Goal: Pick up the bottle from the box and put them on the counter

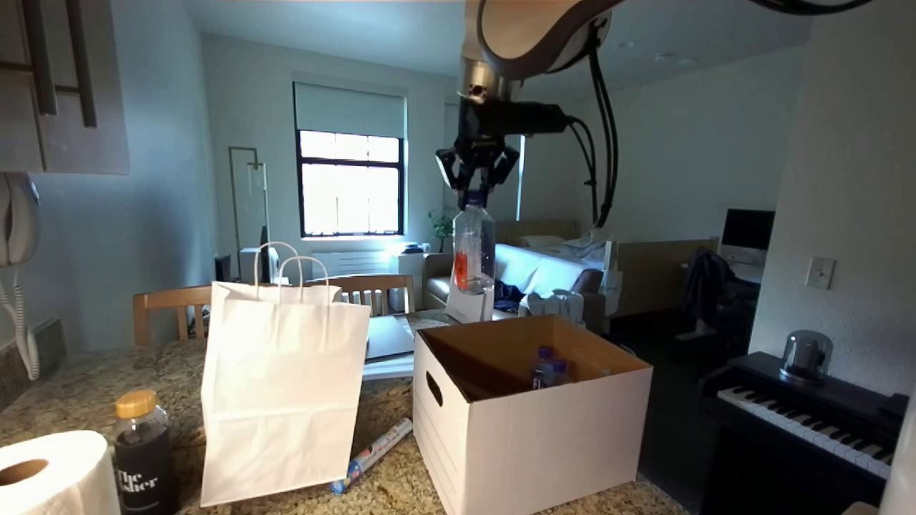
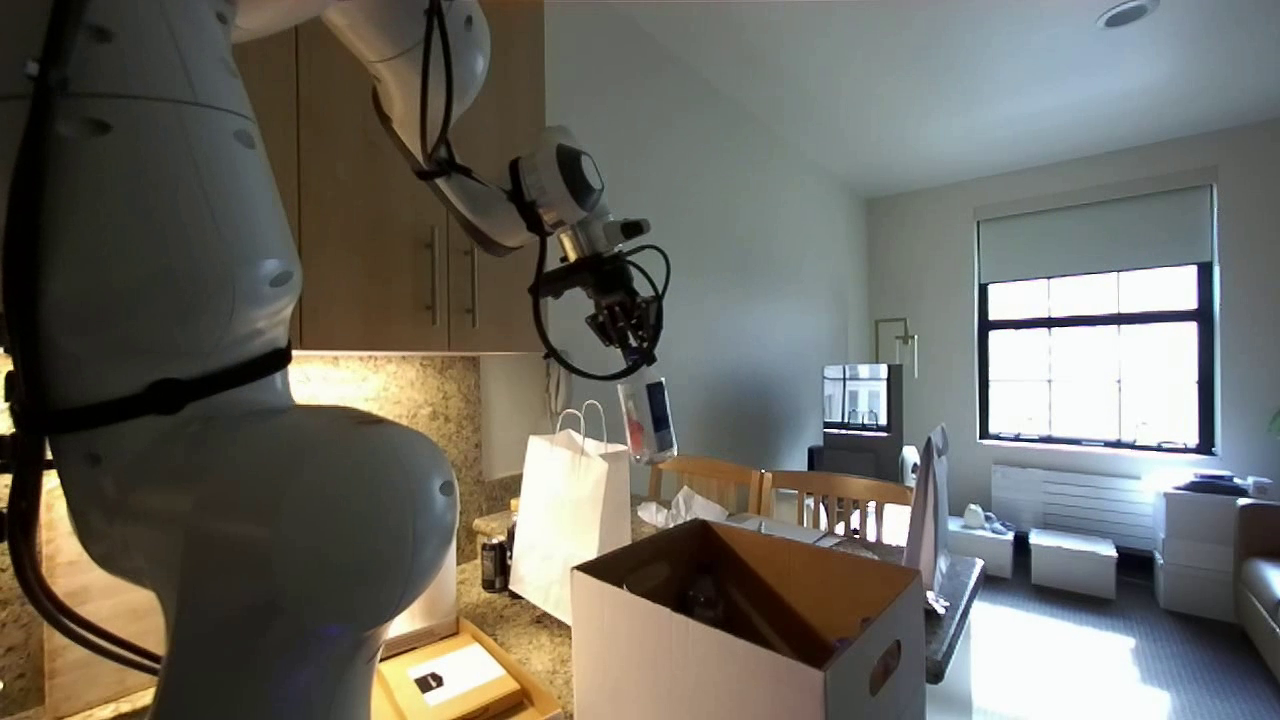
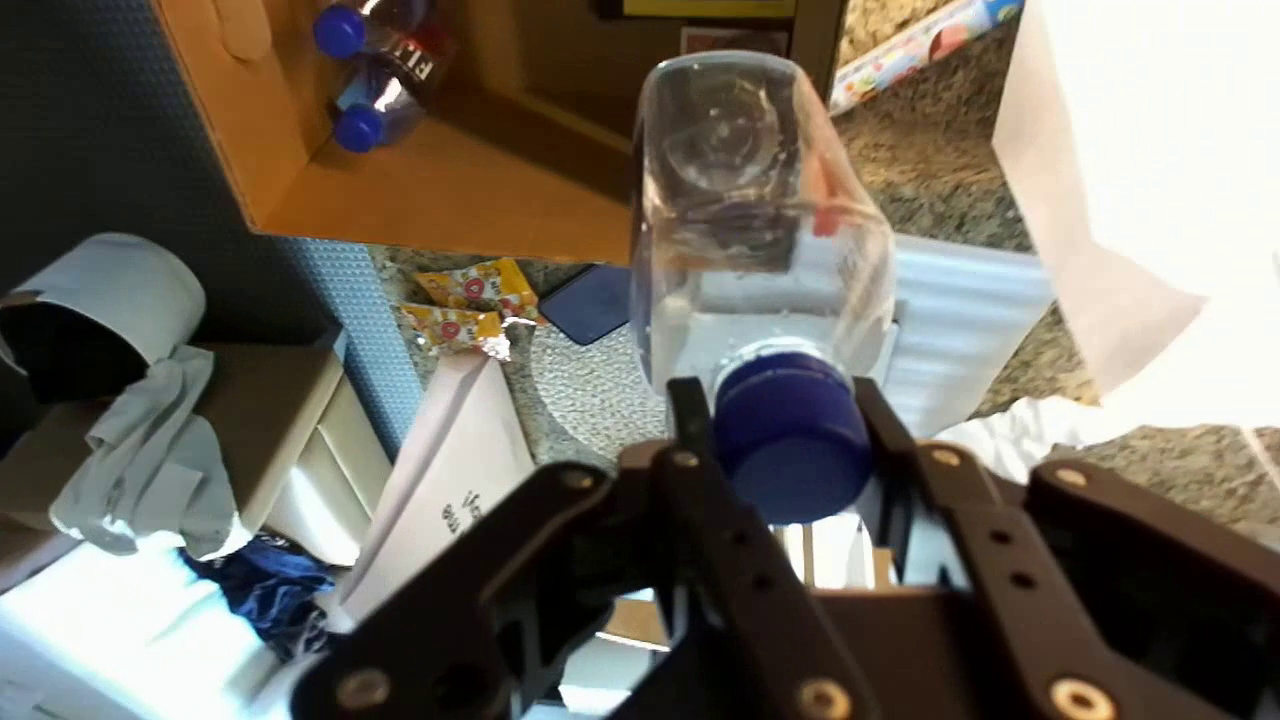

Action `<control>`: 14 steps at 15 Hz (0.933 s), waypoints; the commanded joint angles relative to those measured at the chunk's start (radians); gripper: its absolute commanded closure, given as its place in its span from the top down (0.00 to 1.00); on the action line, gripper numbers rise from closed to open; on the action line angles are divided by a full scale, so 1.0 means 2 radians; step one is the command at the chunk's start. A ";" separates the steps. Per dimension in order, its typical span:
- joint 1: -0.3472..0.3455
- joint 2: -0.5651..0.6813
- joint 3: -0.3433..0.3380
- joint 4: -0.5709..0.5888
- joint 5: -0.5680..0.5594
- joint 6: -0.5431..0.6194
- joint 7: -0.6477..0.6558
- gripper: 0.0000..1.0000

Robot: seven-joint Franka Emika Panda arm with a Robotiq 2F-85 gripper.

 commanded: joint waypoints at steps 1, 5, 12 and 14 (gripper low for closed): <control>0.012 -0.013 0.036 -0.033 0.015 0.013 -0.037 0.14; 0.045 0.014 0.068 -0.051 0.033 0.021 -0.086 0.14; 0.074 0.078 0.099 -0.053 0.025 0.003 -0.098 0.35; 0.076 0.093 0.098 -0.051 0.024 0.003 -0.102 0.35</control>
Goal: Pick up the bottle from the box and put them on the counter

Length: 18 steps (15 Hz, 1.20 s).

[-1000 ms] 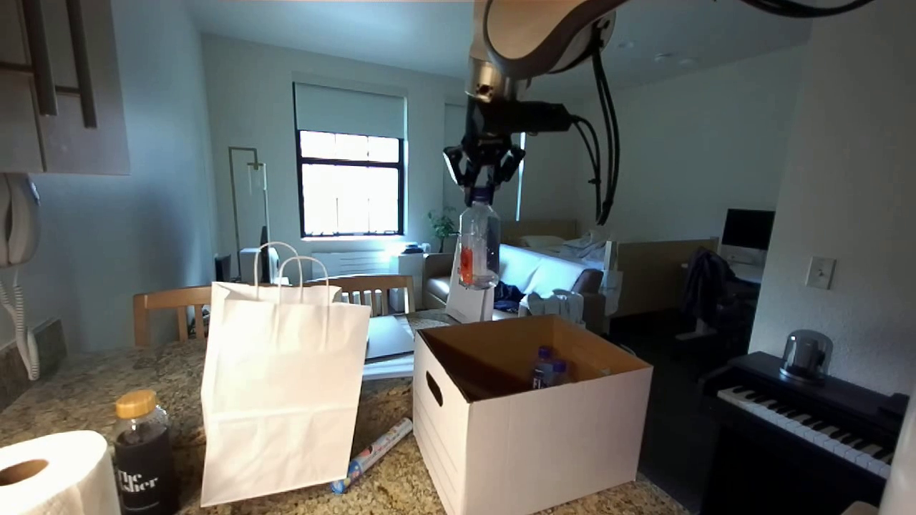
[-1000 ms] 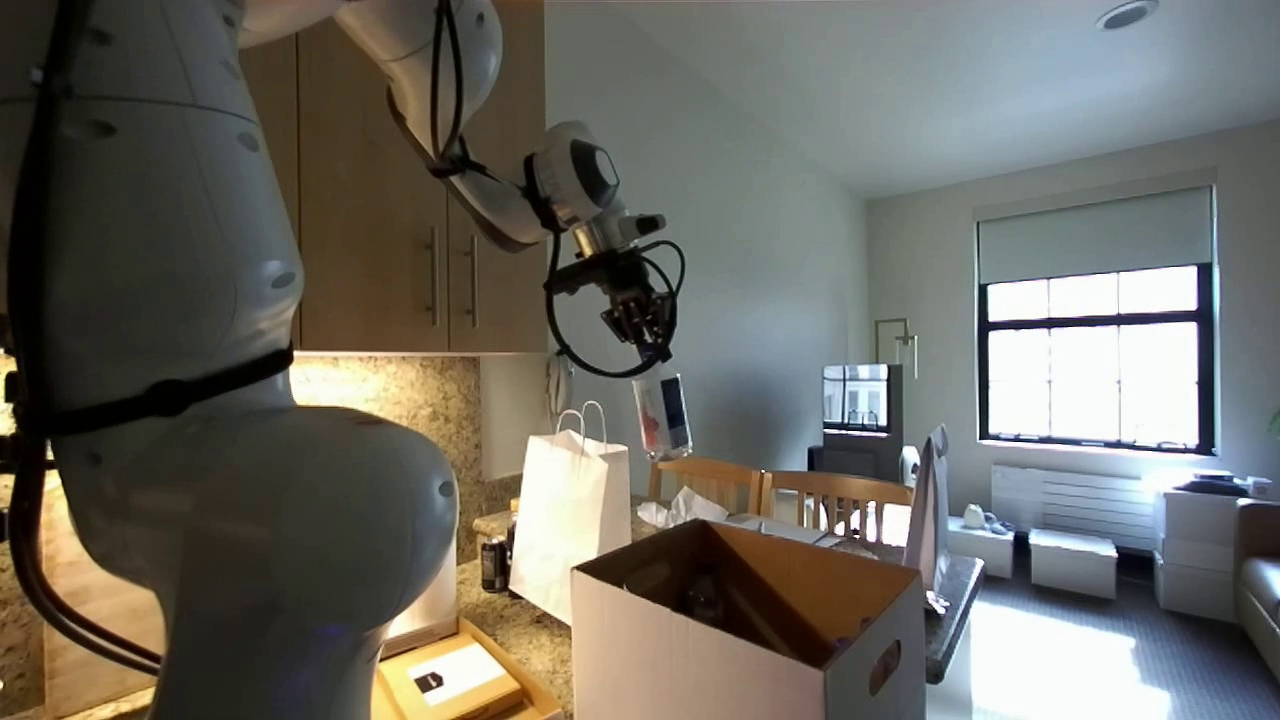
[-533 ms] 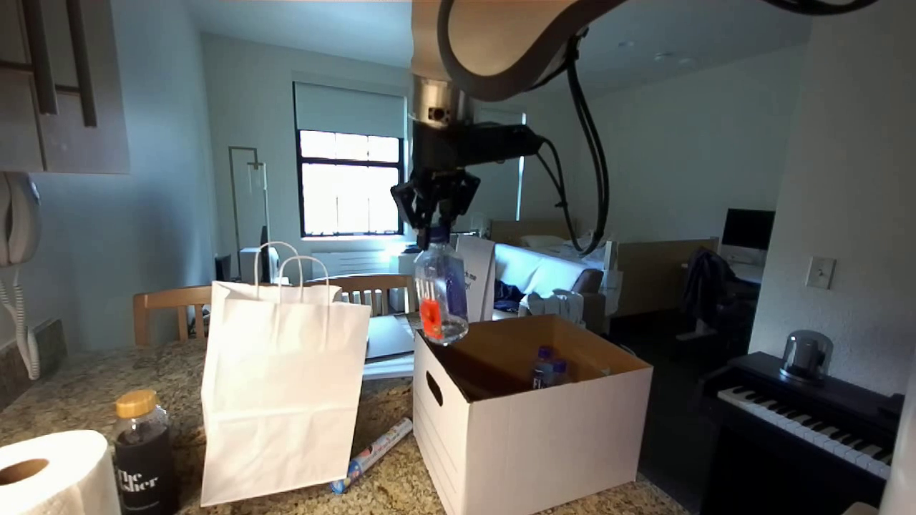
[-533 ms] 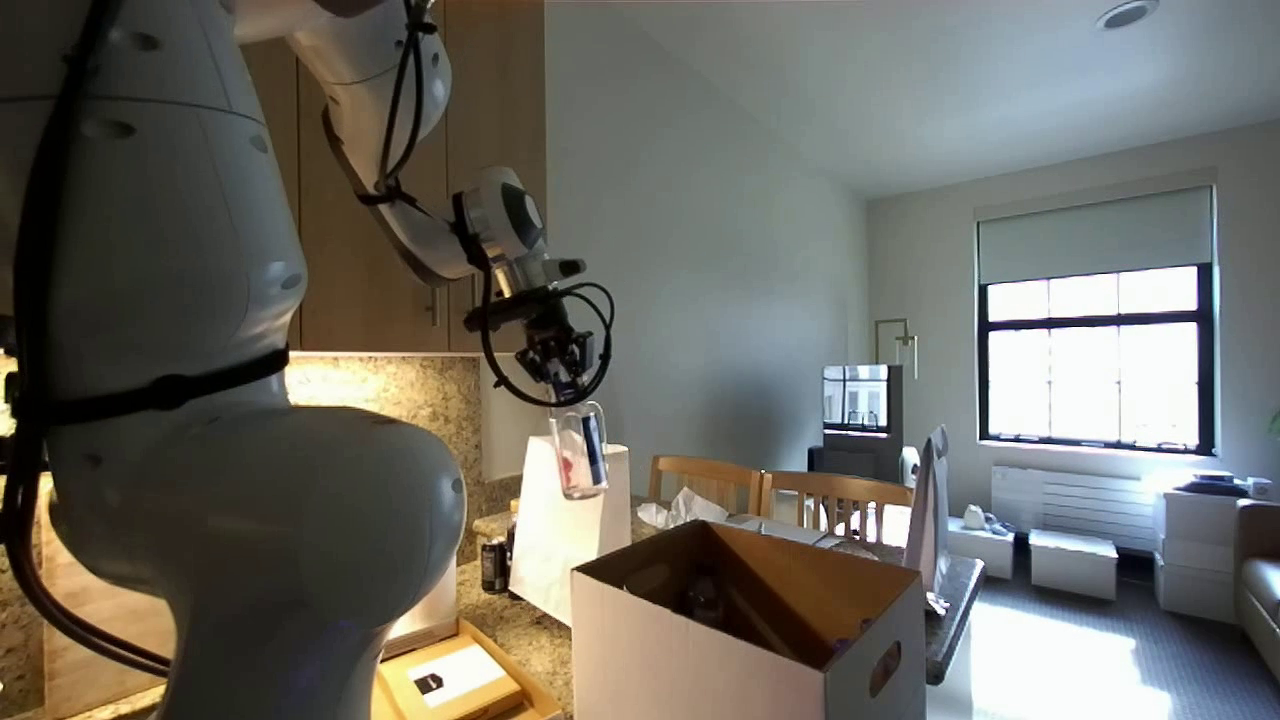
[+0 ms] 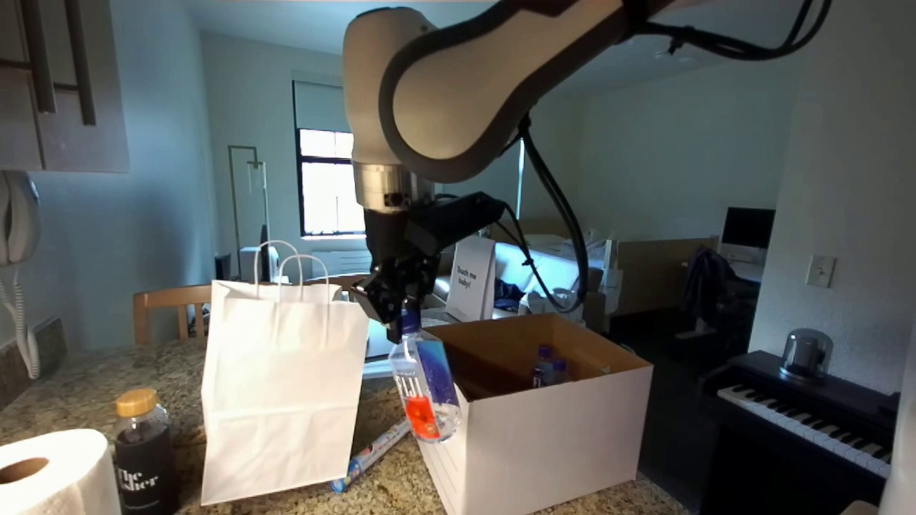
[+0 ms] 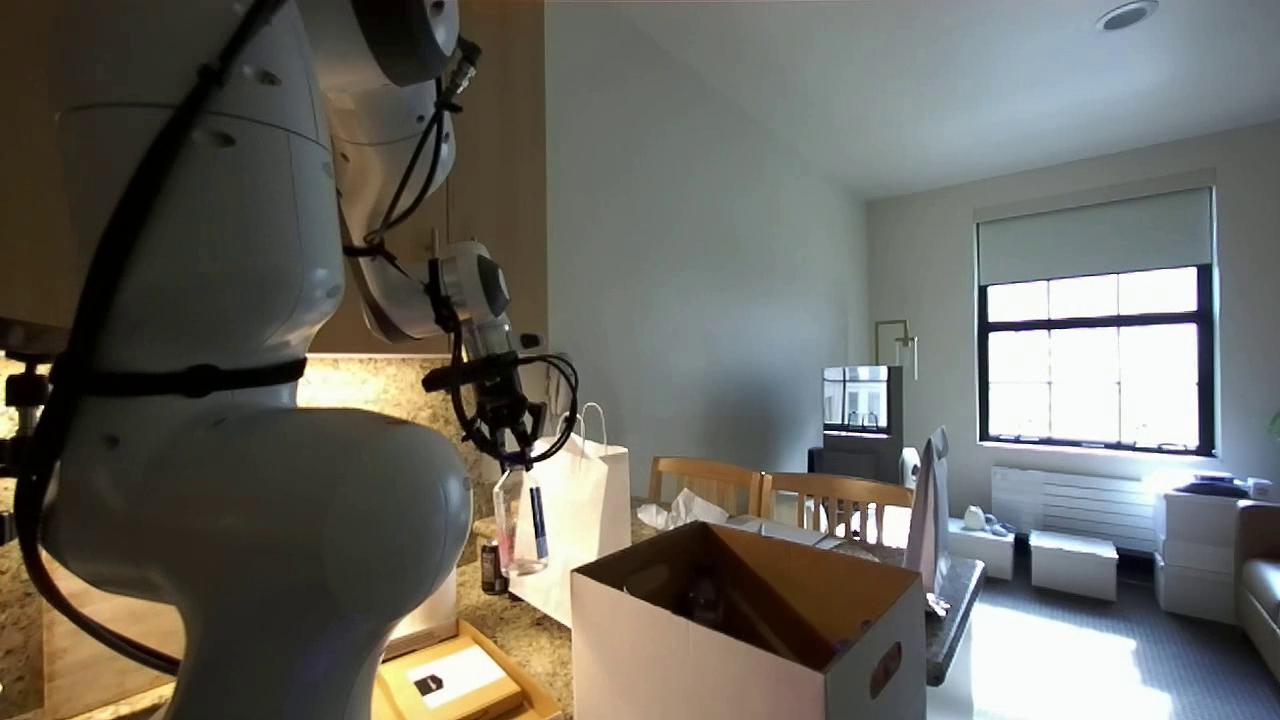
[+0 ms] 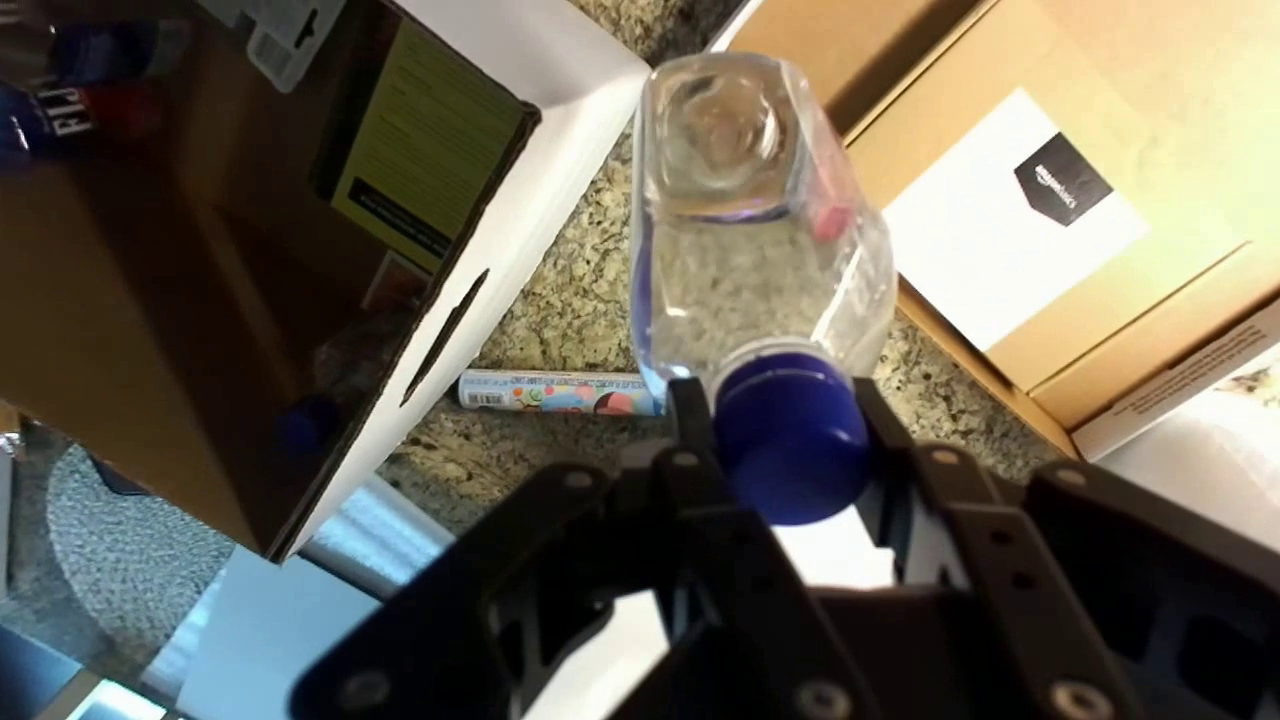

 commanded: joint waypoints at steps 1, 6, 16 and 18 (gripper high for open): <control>0.001 0.001 -0.003 0.002 0.000 -0.001 -0.003 0.35; 0.013 0.061 0.005 0.013 0.025 0.050 -0.009 0.14; 0.133 0.268 -0.020 0.102 -0.019 0.112 0.049 0.14; 0.154 0.271 -0.043 0.101 -0.019 0.184 0.077 0.14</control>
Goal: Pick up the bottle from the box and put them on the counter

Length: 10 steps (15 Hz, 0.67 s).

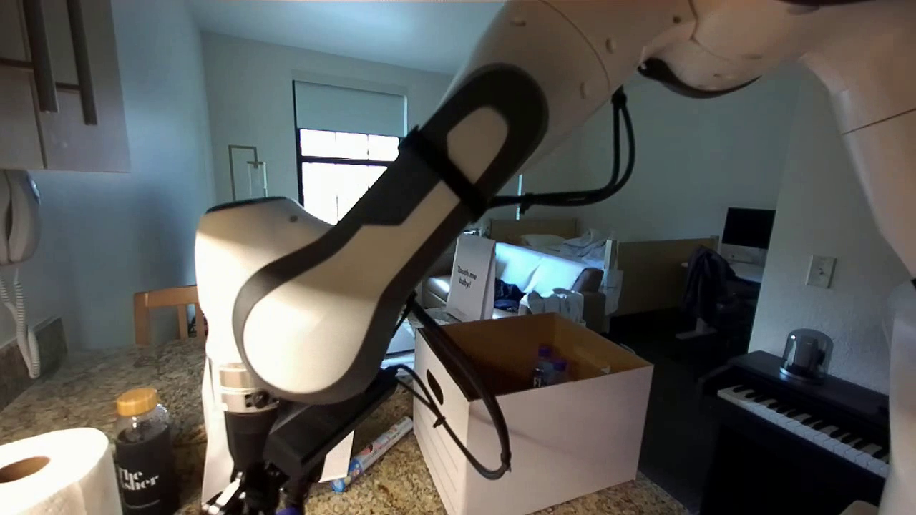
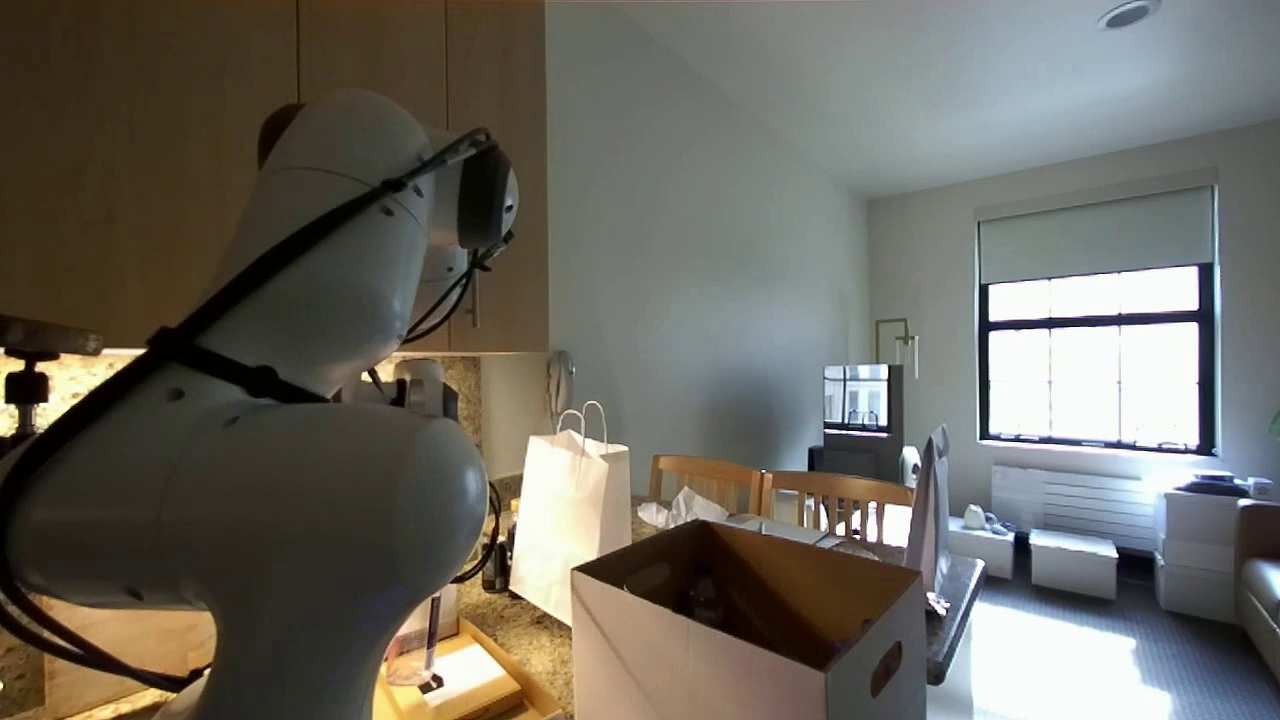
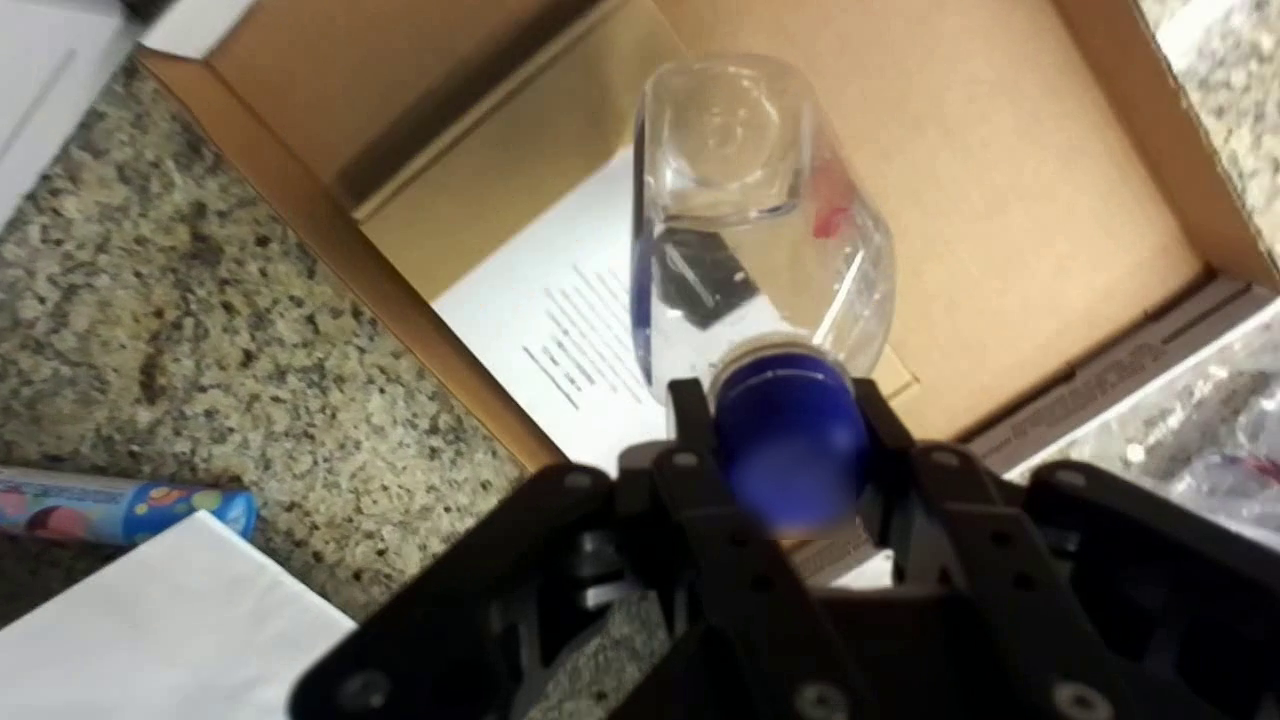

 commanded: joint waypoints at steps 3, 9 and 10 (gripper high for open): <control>0.055 -0.001 -0.068 0.001 -0.010 0.152 0.072 0.14; 0.148 0.022 -0.201 0.021 -0.050 0.202 0.150 0.14; 0.154 0.026 -0.209 0.025 -0.045 0.194 0.152 0.14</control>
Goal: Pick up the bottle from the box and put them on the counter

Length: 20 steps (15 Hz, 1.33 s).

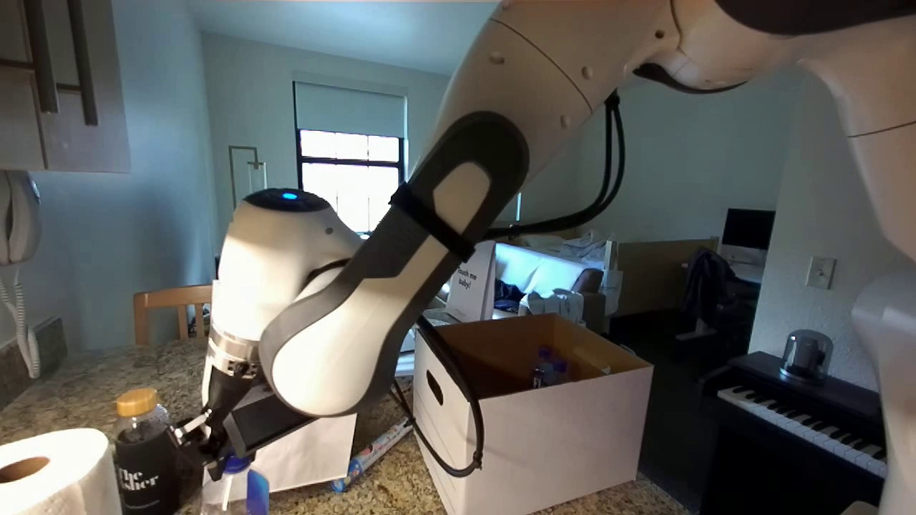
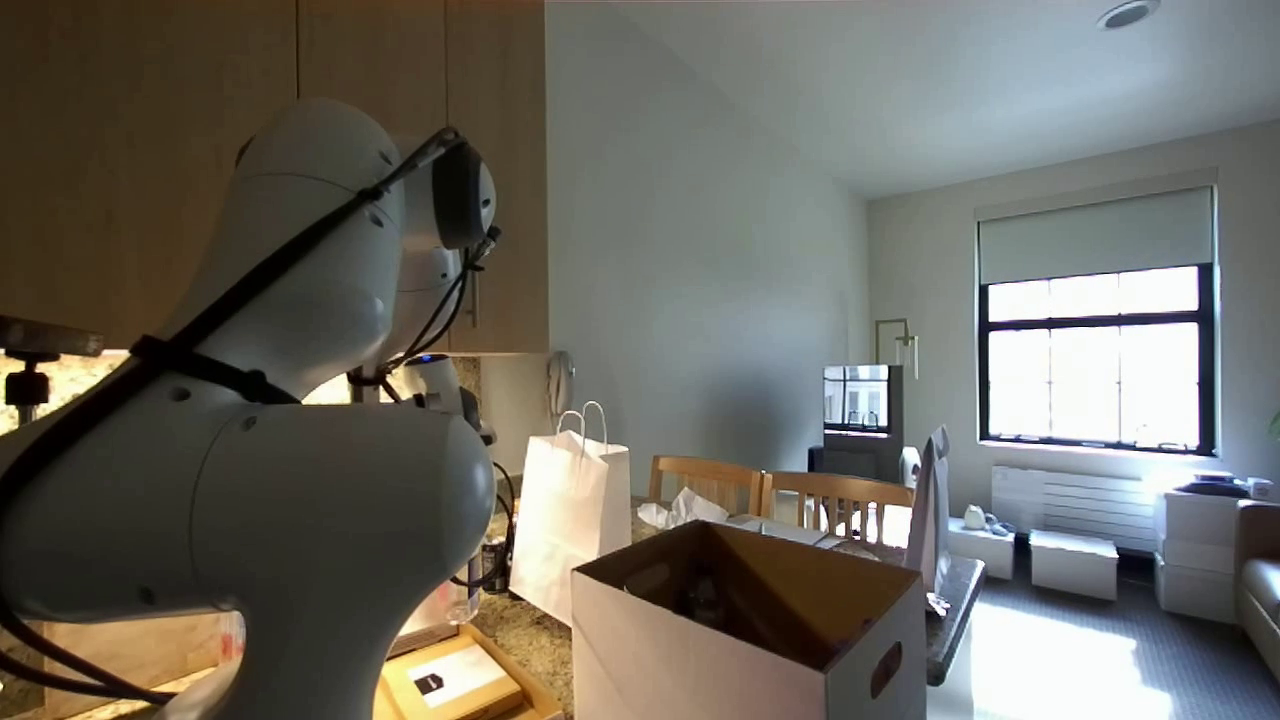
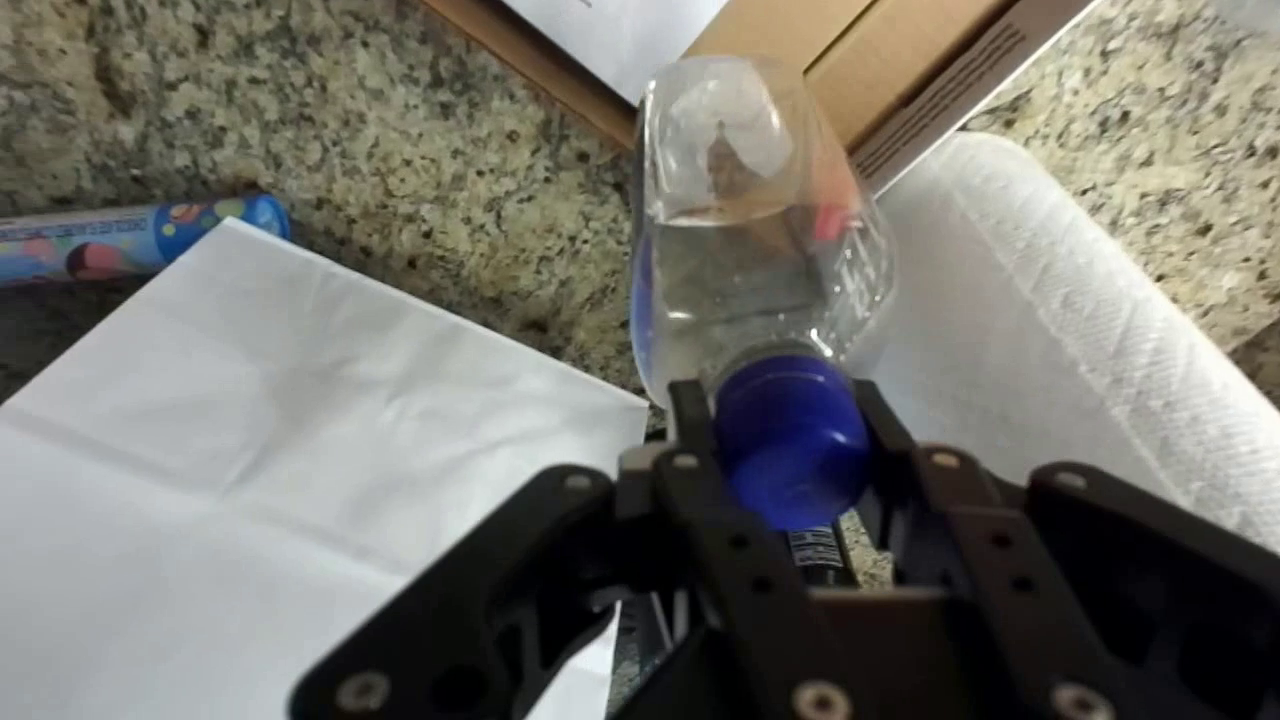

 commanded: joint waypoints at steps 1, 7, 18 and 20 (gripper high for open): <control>0.024 0.018 -0.034 0.015 0.000 -0.017 0.027 0.14; 0.005 0.053 -0.017 0.053 0.036 -0.097 0.007 0.14; 0.005 0.057 -0.033 0.067 0.030 -0.114 0.035 0.92; 0.005 0.048 -0.037 0.060 0.028 -0.111 0.041 1.00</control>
